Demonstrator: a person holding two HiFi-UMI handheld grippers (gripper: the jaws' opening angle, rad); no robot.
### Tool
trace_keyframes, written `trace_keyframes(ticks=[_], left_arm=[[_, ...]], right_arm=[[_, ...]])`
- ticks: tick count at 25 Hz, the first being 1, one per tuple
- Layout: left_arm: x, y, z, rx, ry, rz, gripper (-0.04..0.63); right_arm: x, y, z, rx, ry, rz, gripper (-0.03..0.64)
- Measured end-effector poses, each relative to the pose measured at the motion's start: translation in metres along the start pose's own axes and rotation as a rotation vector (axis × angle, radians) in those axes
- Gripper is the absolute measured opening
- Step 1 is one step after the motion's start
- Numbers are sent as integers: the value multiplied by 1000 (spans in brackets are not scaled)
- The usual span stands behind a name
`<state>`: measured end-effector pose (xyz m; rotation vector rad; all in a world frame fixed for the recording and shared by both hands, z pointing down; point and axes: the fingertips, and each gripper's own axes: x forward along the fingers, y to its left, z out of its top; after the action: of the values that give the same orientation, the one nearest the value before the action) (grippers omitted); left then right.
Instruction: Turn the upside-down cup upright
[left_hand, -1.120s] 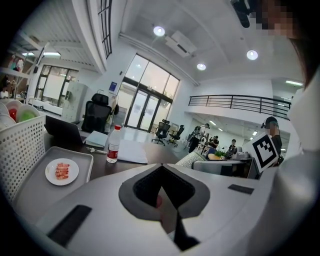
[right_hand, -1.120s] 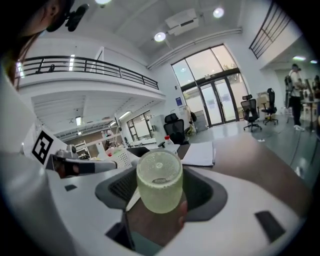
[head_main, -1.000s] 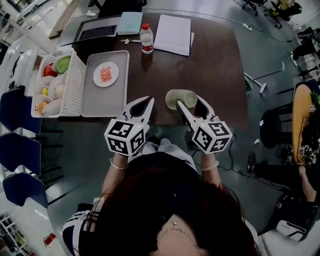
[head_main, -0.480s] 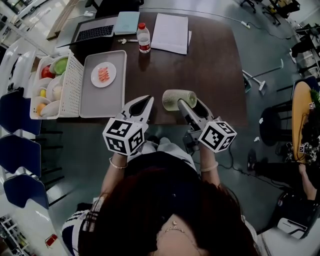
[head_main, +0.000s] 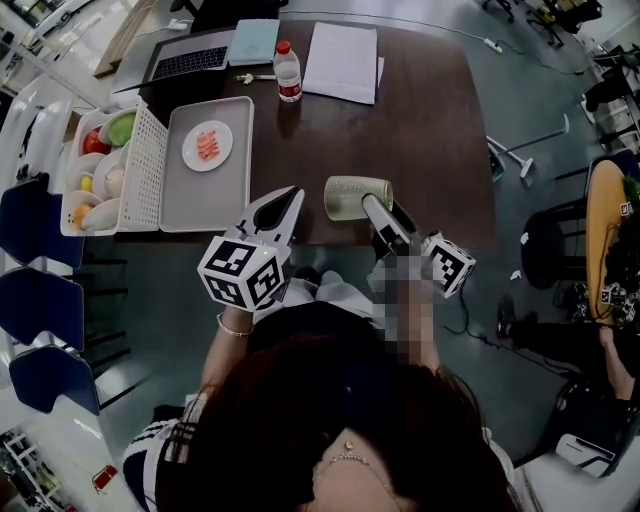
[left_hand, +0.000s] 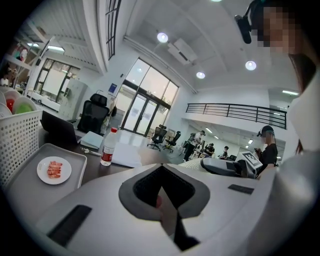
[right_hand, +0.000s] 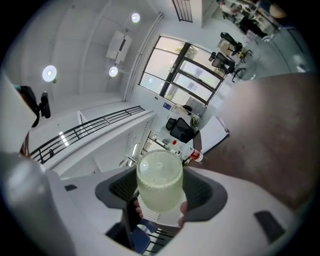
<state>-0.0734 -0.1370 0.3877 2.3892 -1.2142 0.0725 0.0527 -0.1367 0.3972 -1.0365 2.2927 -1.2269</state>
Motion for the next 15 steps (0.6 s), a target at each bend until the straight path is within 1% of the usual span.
trace_keyframes(ticks=[7, 15], left_arm=[[-3, -3, 2, -36, -19, -21, -5], [-5, -10, 0, -50, -17, -48, -5]], right_arm=[[-5, -4, -2, 122, -14, 50, 297], [-12, -11, -5, 334, -43, 125, 298]])
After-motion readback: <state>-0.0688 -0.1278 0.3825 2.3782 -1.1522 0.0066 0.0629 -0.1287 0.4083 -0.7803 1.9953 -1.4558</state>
